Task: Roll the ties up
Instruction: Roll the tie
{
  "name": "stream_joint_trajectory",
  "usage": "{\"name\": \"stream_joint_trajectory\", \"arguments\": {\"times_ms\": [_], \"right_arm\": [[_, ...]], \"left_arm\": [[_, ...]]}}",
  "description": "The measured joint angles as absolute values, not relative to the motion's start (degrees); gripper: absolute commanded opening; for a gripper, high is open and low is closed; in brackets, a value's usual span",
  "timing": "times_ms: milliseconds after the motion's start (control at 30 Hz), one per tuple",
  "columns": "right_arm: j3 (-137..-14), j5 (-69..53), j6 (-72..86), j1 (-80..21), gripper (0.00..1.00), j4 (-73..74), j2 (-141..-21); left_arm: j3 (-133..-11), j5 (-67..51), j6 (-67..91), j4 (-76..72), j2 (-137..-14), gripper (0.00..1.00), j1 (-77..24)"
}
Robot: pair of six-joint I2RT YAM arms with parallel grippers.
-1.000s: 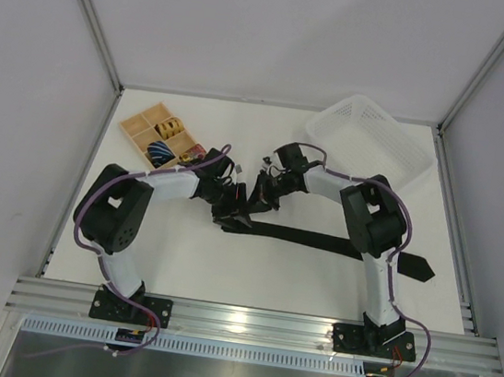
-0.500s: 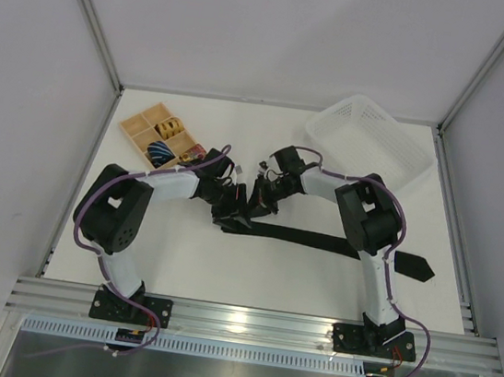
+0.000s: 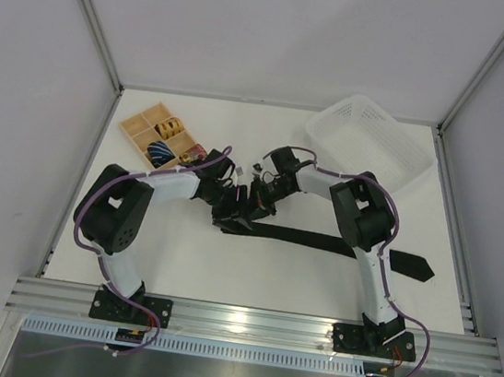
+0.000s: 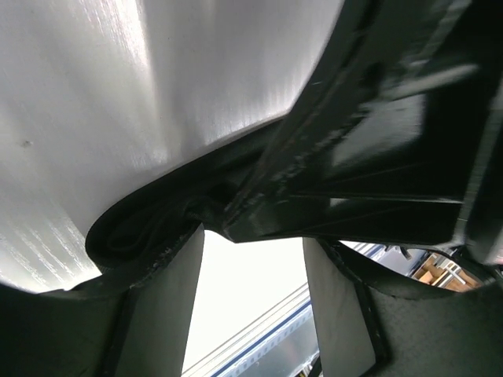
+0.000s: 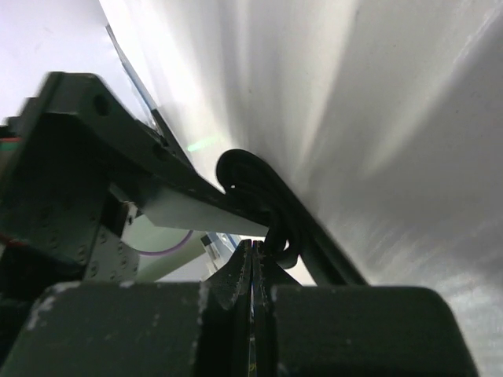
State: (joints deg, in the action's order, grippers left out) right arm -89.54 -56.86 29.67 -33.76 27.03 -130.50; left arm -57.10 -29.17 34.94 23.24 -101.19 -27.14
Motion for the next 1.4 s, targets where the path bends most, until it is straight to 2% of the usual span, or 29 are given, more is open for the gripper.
{"name": "stream_joint_trajectory", "arguments": {"times_ms": [433,667,800,1100,1233,1400], "right_arm": [[-89.6,-57.1,28.1,-35.0,0.00,28.3,-132.1],[-89.6,-56.0,24.5,-35.0,0.00,30.6,-132.2],[-89.3,-56.0,23.1,-35.0,0.00,31.2,-132.2],[-87.8,-57.1,22.2,-34.6,0.00,30.9,-132.2],[-87.7,-57.3,21.9,-34.3,0.00,30.7,-132.2],[-87.8,-57.4,20.8,-34.2,0.00,31.2,-132.2]], "left_arm": [[-57.1,-29.7,34.9,24.6,-101.2,0.61,-27.2],[-57.2,-30.0,35.0,24.1,-101.0,0.69,-27.2],[-57.6,-30.1,34.9,24.1,-99.7,0.71,-27.0],[-57.6,-34.0,31.2,24.8,-93.2,0.62,-18.5],[-57.4,-36.2,28.2,25.6,-94.7,0.68,-15.9],[-55.0,-38.2,26.4,25.5,-98.0,0.69,-16.1]]}}
